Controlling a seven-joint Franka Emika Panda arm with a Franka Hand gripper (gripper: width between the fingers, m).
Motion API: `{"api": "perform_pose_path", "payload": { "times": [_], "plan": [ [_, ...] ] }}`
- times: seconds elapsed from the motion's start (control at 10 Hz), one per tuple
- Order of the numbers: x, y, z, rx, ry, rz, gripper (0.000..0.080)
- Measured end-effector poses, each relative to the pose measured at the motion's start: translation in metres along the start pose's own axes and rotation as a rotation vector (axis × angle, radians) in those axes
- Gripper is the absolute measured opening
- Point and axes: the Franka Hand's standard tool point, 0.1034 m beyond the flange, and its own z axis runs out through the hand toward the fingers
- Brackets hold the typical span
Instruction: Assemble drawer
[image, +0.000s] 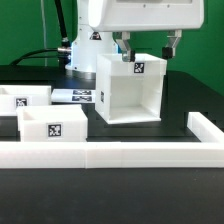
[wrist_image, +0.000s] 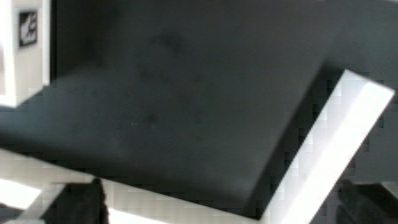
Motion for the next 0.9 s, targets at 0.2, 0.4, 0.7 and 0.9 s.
{"api": "perform_pose_path", "payload": {
  "times": [0.2, 0.4, 0.7, 0.9],
  "plan": [
    [0.000, -0.001, 0.000, 0.001, 0.000, 0.115, 0.0650],
    [-0.017, -0.015, -0.004, 0.000, 0.001, 0.182, 0.0650],
    [-0.057, -0.048, -0.012, -0.004, -0.019, 0.224, 0.0650],
    [-0.067, -0.053, -0.009, -0.006, -0.019, 0.216, 0.0650]
  ]
}}
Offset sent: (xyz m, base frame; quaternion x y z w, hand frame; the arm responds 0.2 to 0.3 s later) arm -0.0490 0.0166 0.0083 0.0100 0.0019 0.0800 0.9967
